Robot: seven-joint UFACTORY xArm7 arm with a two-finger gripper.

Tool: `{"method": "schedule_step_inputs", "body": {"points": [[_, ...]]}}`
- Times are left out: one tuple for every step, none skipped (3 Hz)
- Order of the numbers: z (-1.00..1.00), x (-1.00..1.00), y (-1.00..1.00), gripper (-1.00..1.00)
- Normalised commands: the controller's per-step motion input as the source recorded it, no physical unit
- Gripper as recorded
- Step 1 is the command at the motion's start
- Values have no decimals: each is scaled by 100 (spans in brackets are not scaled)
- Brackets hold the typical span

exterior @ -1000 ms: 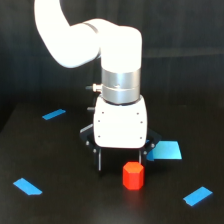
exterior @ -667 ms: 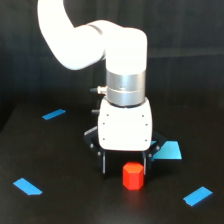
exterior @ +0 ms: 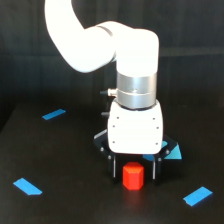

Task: Pick up the red object from the table

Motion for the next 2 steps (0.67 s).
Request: {"method": "schedule_step_inputs", "body": {"points": [[-8, -6, -39, -94], [13, 10, -29, -100]]}}
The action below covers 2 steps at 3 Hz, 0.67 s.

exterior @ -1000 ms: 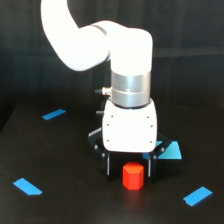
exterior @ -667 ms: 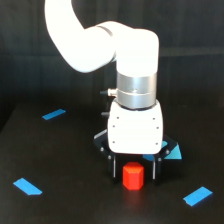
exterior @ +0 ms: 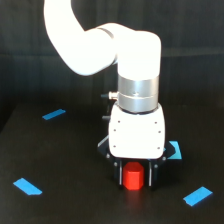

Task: Pick up the red object from the table

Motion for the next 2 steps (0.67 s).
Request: {"method": "schedule_step_inputs", "body": {"points": [[13, 18, -20, -100], [68, -35, -33, -99]]}}
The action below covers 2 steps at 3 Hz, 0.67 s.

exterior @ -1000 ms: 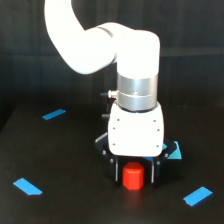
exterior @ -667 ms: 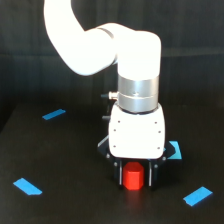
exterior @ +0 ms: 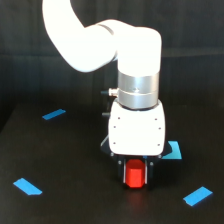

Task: Pick up the red object from the table

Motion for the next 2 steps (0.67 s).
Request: {"method": "schedule_step_inputs", "body": {"points": [[96, -41, 3, -93], [99, -31, 2, -98]]}}
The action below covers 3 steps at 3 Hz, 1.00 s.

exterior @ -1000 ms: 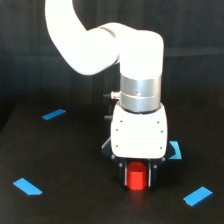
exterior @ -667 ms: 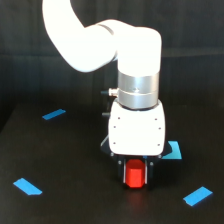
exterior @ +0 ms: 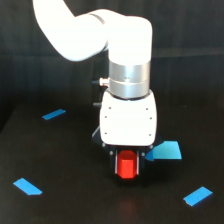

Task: Pick up the red object from the table

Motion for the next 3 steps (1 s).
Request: {"method": "schedule_step_inputs", "body": {"points": [[97, -4, 19, -98], [100, 0, 25, -95], [89, 4, 20, -98]]}}
